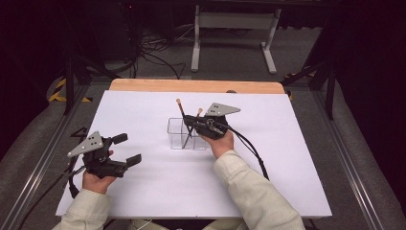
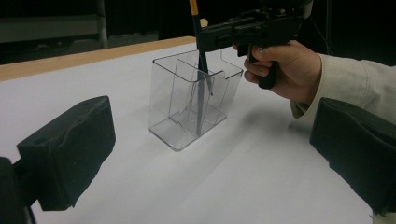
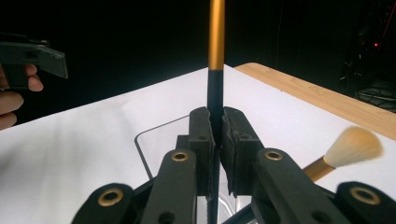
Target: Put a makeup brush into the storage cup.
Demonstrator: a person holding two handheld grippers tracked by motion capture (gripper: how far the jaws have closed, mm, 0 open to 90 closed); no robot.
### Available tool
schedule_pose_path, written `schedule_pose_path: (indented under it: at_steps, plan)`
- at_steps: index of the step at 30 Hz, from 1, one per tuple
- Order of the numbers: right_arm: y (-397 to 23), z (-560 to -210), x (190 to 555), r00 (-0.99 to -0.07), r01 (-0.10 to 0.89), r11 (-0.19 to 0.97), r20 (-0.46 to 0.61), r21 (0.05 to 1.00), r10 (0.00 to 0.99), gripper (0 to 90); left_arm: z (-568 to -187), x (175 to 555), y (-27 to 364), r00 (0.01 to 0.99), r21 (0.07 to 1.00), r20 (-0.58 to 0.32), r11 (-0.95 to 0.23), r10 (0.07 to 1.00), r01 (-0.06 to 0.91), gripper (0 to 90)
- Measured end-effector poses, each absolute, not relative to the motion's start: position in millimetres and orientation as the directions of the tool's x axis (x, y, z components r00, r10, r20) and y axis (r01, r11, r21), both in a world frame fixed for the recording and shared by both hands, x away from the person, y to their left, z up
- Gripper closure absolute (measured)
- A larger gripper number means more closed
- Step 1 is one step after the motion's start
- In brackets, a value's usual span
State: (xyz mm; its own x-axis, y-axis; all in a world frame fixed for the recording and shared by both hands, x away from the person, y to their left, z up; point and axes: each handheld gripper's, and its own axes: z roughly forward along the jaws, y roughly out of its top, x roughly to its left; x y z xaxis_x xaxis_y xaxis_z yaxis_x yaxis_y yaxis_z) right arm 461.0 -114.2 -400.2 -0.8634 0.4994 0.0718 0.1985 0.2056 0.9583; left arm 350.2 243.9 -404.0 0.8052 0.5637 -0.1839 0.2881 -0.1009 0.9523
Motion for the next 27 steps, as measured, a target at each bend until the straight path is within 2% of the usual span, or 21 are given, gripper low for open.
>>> schedule_pose_path:
  at_steps: [8,9,10,12,13,14,18,24,27]
  plan:
    - [-115,-401,460,-0.867,0.198,0.211,0.071,0.957,0.493,81.9,-404,351,244,0.806,0.952,-0.184,-0.1,0.563,0.288,0.9]
    - [-115,-400,460,-0.869,0.197,0.204,0.074,0.959,0.489,74.9,-404,351,244,0.806,0.953,-0.184,-0.1,0.562,0.288,0.9]
    - [-116,-400,459,-0.869,0.197,0.196,0.079,0.961,0.488,62.3,-404,351,244,0.806,0.953,-0.184,-0.1,0.562,0.287,0.9]
    - [-117,-396,458,-0.868,0.201,0.178,0.09,0.963,0.488,53.8,-404,350,244,0.806,0.953,-0.184,-0.1,0.562,0.287,0.9]
    - [-118,-392,456,-0.865,0.193,0.161,0.09,0.968,0.493,33.6,-404,350,244,0.806,0.953,-0.184,-0.1,0.562,0.287,0.9]
    - [-118,-392,456,-0.865,0.193,0.161,0.09,0.968,0.493,33.6,-404,350,244,0.806,0.953,-0.184,-0.1,0.562,0.287,0.9]
    - [-124,-380,451,-0.856,0.171,0.135,0.079,0.976,0.512,17.5,-404,350,244,0.807,0.953,-0.184,-0.1,0.562,0.286,0.9]
    - [-138,-362,435,-0.842,0.111,0.156,0.009,0.982,0.539,4.8,-404,349,246,0.803,0.952,-0.182,-0.103,0.567,0.288,0.9]
    - [-144,-358,431,-0.844,0.102,0.165,-0.003,0.981,0.536,2.9,-404,348,249,0.8,0.952,-0.186,-0.098,0.57,0.291,0.9]
